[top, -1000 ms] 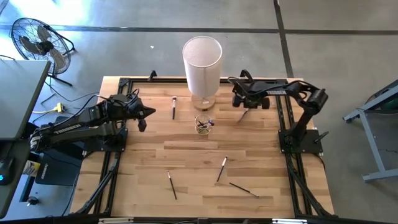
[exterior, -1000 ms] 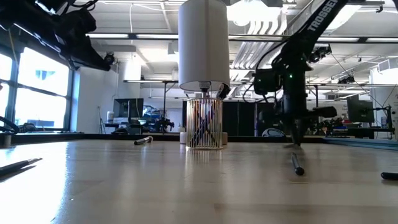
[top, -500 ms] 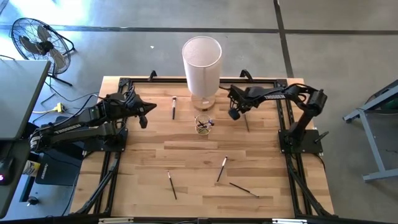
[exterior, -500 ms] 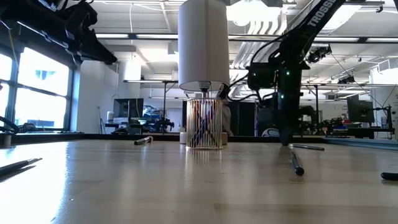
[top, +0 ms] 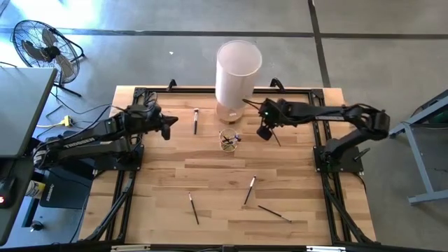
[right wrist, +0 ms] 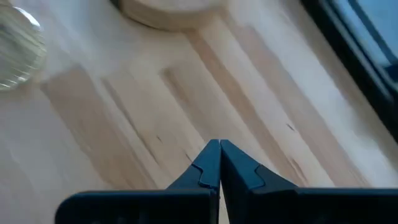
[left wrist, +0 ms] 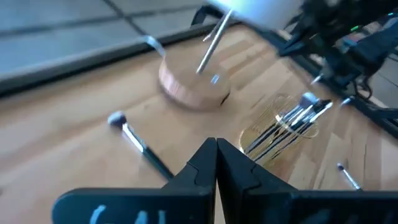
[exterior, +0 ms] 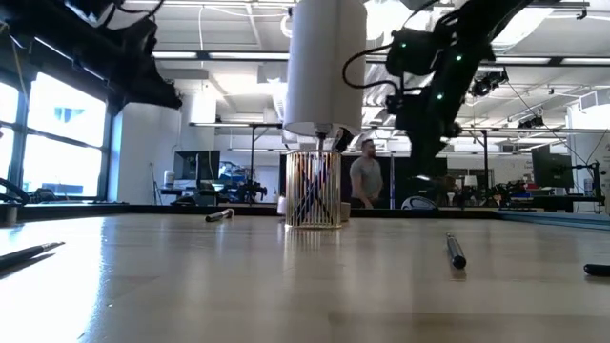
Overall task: Put items in baskets/containers
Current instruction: Put the black eyeshadow brush into the gold pen organizer
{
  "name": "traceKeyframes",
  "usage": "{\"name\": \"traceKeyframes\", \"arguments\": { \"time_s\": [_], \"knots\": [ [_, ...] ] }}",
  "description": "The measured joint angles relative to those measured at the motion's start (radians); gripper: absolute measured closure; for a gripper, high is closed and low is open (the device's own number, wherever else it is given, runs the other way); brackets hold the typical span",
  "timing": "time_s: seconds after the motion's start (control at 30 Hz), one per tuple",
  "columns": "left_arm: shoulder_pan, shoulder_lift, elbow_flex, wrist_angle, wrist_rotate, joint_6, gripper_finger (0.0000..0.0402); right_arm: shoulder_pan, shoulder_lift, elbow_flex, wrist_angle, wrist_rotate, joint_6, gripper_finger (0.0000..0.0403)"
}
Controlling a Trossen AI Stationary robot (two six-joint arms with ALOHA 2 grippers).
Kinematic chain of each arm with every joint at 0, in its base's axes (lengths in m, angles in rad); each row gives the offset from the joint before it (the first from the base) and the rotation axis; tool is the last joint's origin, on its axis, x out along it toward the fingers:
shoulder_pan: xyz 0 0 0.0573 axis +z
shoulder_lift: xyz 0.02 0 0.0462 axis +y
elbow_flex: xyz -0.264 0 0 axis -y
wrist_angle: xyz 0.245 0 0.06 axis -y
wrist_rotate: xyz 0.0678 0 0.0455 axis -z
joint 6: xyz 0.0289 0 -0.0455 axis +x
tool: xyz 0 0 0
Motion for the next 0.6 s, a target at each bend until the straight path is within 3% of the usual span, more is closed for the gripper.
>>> {"name": "traceKeyframes", "arguments": {
  "time_s": [0.27,0.4,0.5,0.6],
  "knots": [
    [-0.011,0.118,0.0,0.055,0.093,-0.135,0.0401,0.026,-0.219,-0.143,-0.07,0.008,0.085,0.0403],
    [-0.071,0.177,0.0,0.125,0.065,-0.154,0.0401,0.068,-0.376,-0.263,-0.044,-0.025,0.152,0.0403],
    [-0.122,0.216,0.001,0.173,0.016,-0.155,0.0401,0.118,-0.494,-0.363,0.123,-0.099,0.187,0.0403],
    [-0.167,0.251,0.001,0.195,-0.017,-0.156,0.0401,0.176,-0.566,-0.469,0.457,-0.151,0.156,0.0403]
  ]
}}
